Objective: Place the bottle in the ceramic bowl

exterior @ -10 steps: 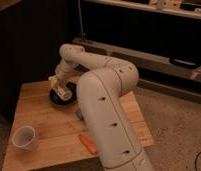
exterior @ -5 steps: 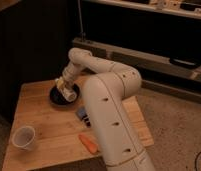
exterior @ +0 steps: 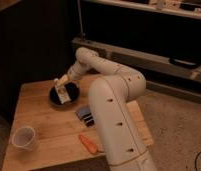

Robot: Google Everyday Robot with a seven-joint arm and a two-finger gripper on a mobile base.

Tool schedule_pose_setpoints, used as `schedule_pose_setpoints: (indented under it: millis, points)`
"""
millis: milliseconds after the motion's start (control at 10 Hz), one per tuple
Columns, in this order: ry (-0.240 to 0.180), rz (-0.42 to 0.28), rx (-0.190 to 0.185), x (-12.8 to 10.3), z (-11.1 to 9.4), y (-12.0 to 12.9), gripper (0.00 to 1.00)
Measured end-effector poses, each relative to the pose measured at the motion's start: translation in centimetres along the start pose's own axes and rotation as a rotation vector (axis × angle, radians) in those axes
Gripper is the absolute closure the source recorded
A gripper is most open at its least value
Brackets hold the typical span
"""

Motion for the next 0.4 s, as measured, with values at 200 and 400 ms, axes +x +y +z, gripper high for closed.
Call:
schedule_pose_setpoints:
  millis: [200, 400]
  points:
    - [-0.004, 0.004, 0.001, 0.01, -0.24, -0.29, 0.20]
    - [-0.001, 0.000, 0.000, -0.03, -0.01, 0.00, 0.20]
